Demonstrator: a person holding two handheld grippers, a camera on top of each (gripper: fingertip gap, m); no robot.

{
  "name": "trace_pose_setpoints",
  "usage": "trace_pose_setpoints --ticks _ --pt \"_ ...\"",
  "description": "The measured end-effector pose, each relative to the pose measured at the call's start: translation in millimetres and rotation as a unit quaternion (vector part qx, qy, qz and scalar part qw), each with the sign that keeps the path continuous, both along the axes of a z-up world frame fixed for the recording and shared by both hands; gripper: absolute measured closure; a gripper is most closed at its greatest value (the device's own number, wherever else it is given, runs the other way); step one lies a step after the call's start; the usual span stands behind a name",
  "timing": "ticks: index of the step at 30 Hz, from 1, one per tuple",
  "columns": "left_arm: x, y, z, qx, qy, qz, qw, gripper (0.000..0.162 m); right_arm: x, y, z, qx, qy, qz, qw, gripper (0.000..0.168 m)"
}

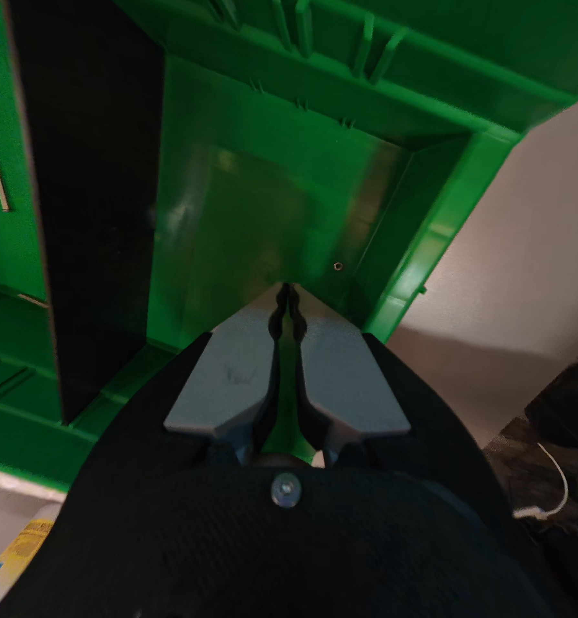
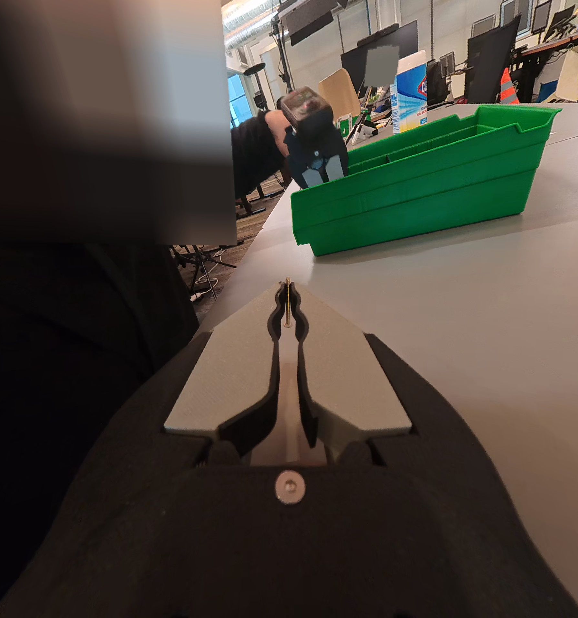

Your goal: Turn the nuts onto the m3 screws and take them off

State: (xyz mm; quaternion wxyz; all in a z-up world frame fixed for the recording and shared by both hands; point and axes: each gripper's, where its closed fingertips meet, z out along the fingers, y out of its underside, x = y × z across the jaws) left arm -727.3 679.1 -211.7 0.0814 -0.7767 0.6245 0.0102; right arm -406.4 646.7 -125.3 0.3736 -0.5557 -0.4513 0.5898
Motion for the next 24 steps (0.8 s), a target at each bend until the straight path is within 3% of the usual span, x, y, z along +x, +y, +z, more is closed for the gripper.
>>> trace_pose_setpoints --ticks 6,24 --pt "6.3 -3.3 24.3 0.032 -0.023 0.016 0.999 0.162 1.7 0.5 -1.4 0.017 -0.011 -0.006 1.000 0.168" --pt "1.2 2.3 -4.7 -0.001 -0.024 0.056 0.998 0.152 1.0 -11.7 2.0 0.028 -0.011 0.006 1.000 0.168"
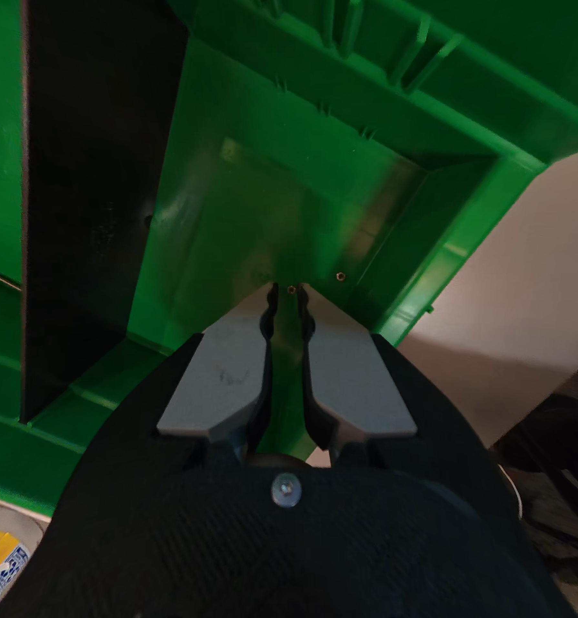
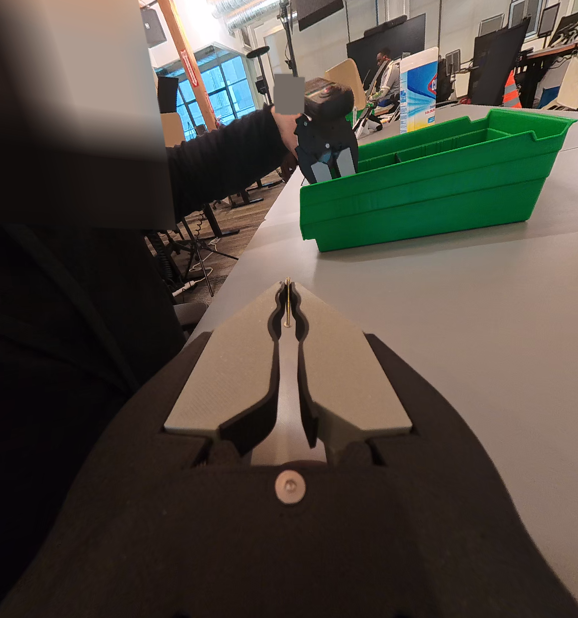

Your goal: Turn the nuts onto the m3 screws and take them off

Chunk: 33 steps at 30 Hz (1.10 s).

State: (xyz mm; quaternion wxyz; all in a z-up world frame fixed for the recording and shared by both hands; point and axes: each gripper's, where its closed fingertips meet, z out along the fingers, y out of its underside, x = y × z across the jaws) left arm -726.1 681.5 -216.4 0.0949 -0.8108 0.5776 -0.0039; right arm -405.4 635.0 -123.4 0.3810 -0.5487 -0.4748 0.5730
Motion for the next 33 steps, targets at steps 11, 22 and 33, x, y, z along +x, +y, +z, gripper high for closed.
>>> trace_pose_setpoints --ticks 11,22,33 --pt "-5.4 -2.6 -7.7 -0.020 0.011 -0.003 1.000 0.152 0.5 -0.2 1.6 -0.007 0.005 0.004 1.000 0.168" --pt "-4.0 -3.2 -11.3 -0.030 0.011 -0.001 0.999 0.157 0.5 -1.6 2.8 -0.005 0.005 0.005 1.000 0.168" --pt "-3.8 -2.3 -11.3 -0.028 0.001 0.007 1.000 0.158 0.6 -3.6 4.7 -0.005 0.008 0.007 1.000 0.168"
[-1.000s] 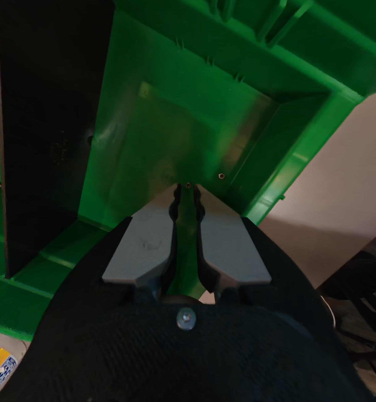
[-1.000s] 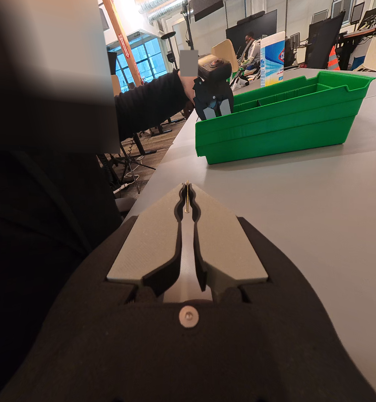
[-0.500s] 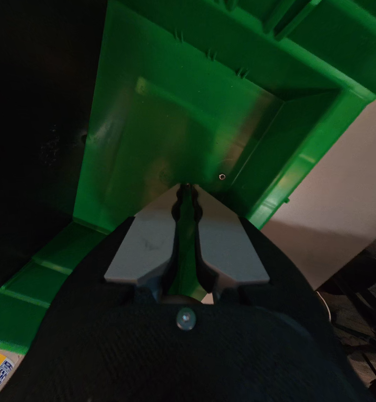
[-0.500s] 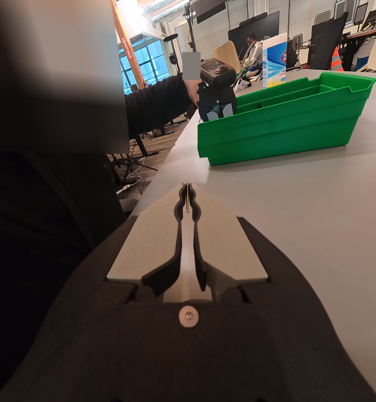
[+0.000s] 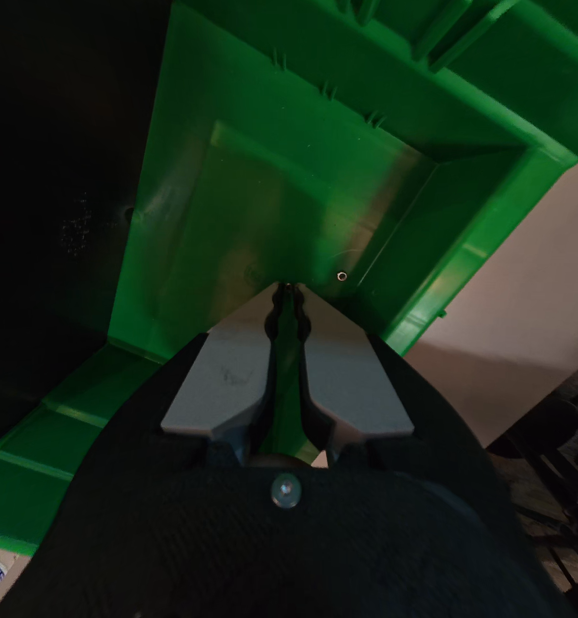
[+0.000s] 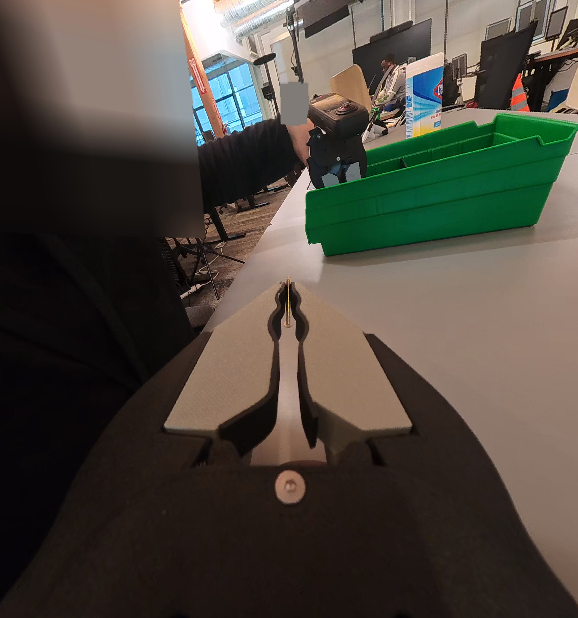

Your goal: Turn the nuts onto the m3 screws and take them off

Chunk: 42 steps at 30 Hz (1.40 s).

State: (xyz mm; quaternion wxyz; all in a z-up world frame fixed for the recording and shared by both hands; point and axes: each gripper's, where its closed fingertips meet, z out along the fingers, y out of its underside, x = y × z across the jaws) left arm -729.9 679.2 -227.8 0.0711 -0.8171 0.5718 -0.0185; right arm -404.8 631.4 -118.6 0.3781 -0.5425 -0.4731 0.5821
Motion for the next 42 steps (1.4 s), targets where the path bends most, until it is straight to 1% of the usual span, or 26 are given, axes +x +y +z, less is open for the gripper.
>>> trace_pose_setpoints --ticks 11,20,31,38,42 --pt "0.1 -0.7 0.2 0.032 0.010 -0.022 0.999 0.159 -1.1 -2.4 0.4 0.001 0.000 0.003 1.000 0.168" --pt "0.3 -1.2 0.1 0.024 0.021 -0.048 0.998 0.160 -1.9 -5.1 0.8 0.005 -0.001 0.006 1.000 0.168" --pt "0.2 -1.1 -0.1 0.009 0.003 -0.014 1.000 0.160 -2.5 -9.3 2.4 0.010 0.001 0.011 1.000 0.168" --pt "0.5 -0.8 -0.2 0.004 -0.005 0.025 1.000 0.161 -1.6 -9.0 3.1 0.010 0.003 0.010 1.000 0.168" --pt "2.4 0.4 0.3 0.013 -0.016 0.031 0.999 0.161 -3.1 -11.1 1.3 0.013 -0.001 0.012 1.000 0.168"
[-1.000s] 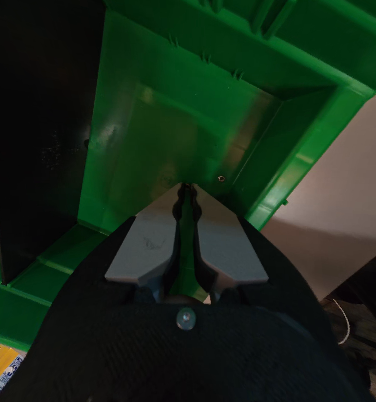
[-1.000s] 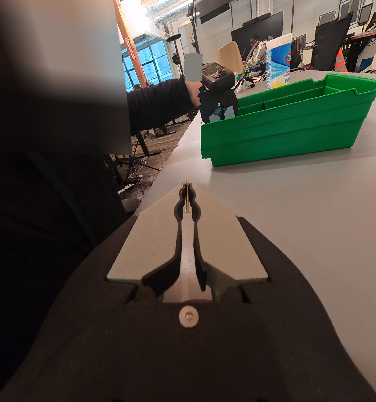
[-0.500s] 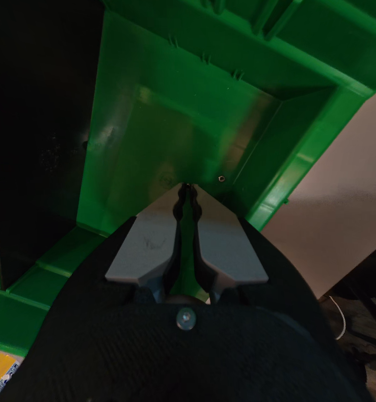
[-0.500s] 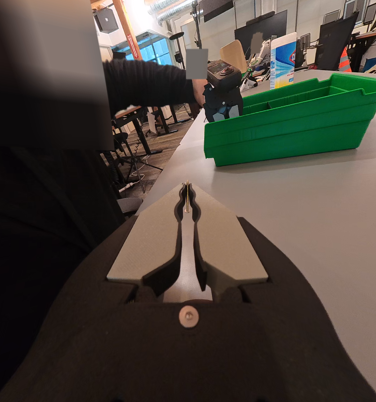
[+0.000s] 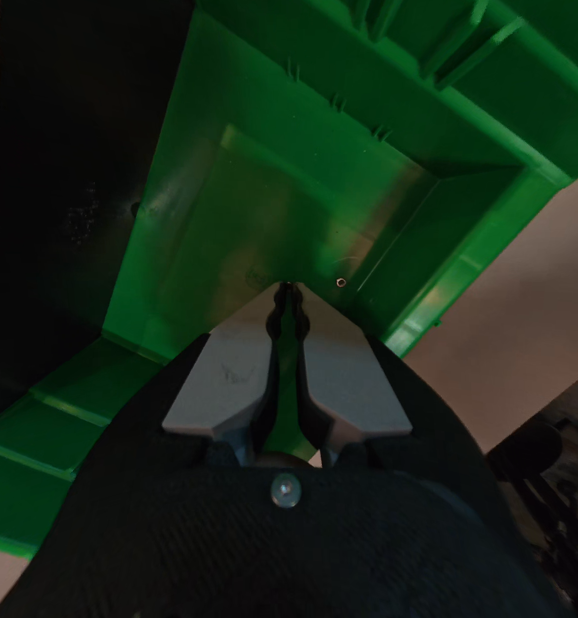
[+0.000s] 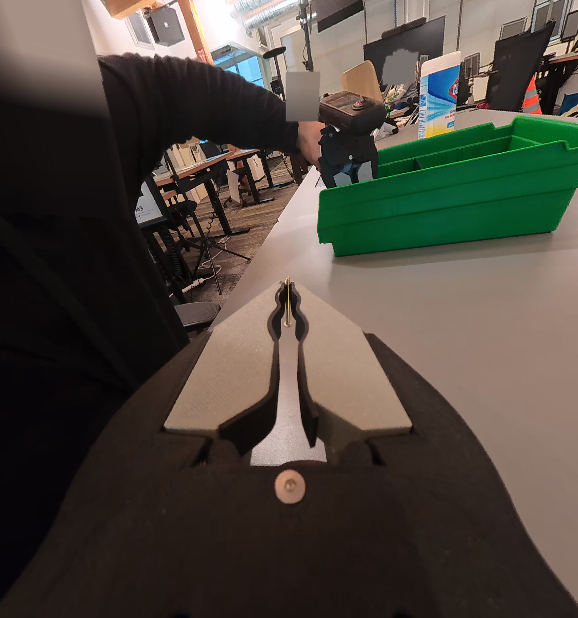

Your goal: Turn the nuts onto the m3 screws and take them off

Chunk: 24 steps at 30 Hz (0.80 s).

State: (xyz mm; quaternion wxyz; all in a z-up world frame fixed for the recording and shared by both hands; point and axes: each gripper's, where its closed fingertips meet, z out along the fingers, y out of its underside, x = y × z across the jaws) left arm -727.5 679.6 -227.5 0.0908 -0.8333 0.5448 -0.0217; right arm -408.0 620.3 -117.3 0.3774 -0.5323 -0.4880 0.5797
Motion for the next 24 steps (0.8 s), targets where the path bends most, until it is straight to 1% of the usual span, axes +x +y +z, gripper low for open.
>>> trace_pose_setpoints --ticks 7,9,11,14,17,20,24 --pt "1.0 -0.2 0.4 -0.003 -0.001 -0.002 1.000 0.162 0.4 1.8 -0.5 0.000 -0.001 -0.004 1.000 0.168" --pt "1.3 3.4 6.6 0.003 -0.004 0.000 1.000 0.162 0.4 2.5 -1.5 -0.001 -0.002 -0.005 1.000 0.168" --pt "0.4 2.1 10.1 -0.011 -0.007 0.006 1.000 0.162 0.4 2.8 -1.7 0.000 -0.002 -0.005 1.000 0.168" --pt "-5.5 -1.4 2.6 -0.022 0.012 0.002 1.000 0.162 0.4 2.2 -2.0 0.002 -0.004 -0.005 1.000 0.168" --pt "-0.3 -0.9 0.0 -0.024 -0.001 0.006 1.000 0.162 0.5 1.5 -0.8 0.003 -0.003 -0.005 1.000 0.168" --pt "3.0 2.9 6.7 -0.014 -0.014 0.007 1.000 0.162 0.5 1.4 -0.4 0.002 -0.001 -0.004 1.000 0.168" --pt "2.4 4.5 12.1 -0.008 -0.010 0.003 1.000 0.162 0.2 1.0 -0.5 -0.001 -0.001 -0.002 1.000 0.168"
